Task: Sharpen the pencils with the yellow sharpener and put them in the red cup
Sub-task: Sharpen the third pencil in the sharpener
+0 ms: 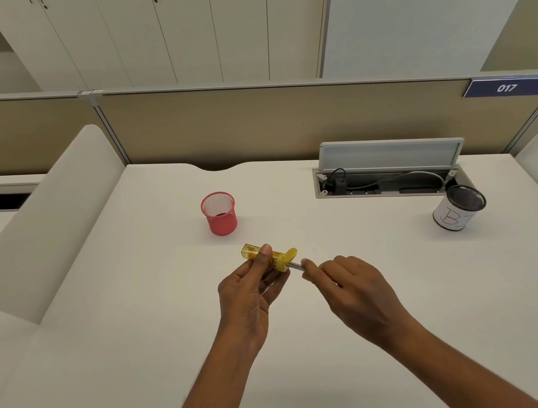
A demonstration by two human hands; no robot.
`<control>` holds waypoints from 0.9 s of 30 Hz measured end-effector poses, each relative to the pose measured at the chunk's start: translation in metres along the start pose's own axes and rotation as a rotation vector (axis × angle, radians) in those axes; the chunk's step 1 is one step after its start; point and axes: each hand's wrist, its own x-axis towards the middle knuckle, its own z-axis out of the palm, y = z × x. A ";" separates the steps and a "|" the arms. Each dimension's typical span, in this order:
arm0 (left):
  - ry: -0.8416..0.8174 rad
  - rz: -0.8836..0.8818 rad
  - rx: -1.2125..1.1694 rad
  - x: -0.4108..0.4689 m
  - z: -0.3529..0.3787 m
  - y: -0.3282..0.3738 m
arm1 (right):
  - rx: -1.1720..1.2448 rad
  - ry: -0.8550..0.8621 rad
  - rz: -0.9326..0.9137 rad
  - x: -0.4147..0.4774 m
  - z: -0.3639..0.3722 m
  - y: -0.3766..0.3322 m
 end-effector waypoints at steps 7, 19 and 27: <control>-0.049 -0.002 0.012 -0.001 -0.002 0.000 | 0.489 0.058 0.420 0.008 -0.001 -0.021; -0.044 0.052 0.061 0.001 0.000 0.001 | 1.189 -0.352 1.111 0.032 -0.021 -0.020; 0.024 0.009 -0.059 0.004 0.003 0.001 | -0.025 0.027 0.074 0.005 0.006 -0.001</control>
